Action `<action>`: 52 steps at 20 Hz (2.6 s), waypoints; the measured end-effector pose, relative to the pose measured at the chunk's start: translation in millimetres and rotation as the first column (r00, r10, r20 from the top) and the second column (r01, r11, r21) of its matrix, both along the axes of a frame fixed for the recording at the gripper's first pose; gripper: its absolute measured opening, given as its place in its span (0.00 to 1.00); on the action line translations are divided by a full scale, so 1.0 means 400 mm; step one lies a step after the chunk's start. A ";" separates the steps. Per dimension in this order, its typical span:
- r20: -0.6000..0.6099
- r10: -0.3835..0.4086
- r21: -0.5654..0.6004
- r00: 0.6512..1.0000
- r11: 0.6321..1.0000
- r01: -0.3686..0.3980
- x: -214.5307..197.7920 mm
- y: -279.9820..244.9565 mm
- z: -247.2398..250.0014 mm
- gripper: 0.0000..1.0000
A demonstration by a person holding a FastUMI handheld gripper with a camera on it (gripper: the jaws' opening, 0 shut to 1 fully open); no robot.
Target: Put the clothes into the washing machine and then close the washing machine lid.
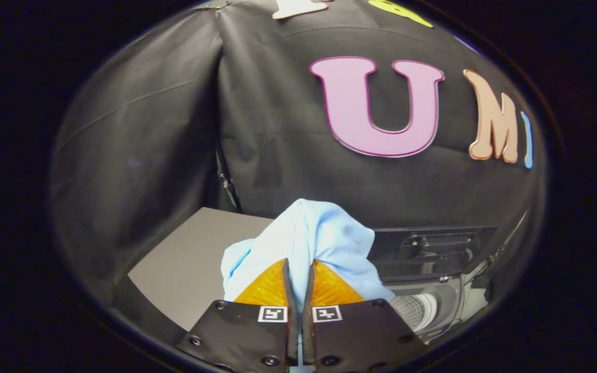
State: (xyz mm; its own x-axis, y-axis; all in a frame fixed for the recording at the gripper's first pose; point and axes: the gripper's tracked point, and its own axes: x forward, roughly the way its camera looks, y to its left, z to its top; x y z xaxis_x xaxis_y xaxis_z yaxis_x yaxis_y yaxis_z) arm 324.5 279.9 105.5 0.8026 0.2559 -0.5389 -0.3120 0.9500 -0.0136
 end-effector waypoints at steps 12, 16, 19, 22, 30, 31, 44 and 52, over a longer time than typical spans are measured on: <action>0.080 -0.230 -0.052 0.970 0.971 0.234 0.089 -0.452 -0.044 0.03; 0.095 -0.280 -0.099 0.955 0.952 0.289 0.106 -0.544 -0.147 0.03; 0.074 -0.298 -0.103 0.952 0.947 0.304 0.115 -0.576 -0.241 0.03; 0.044 -0.304 -0.142 0.952 0.941 0.307 0.109 -0.601 -0.340 0.03; 0.005 -0.354 -0.199 0.935 0.916 0.348 0.087 -0.654 -0.545 0.06; 0.001 -0.363 -0.199 0.932 0.913 0.356 0.082 -0.657 -0.561 0.06; -0.004 -0.402 -0.177 0.916 0.901 0.395 0.043 -0.665 -0.529 0.30; 0.040 -0.341 -0.222 0.939 0.913 0.341 -0.024 -0.593 -0.384 0.64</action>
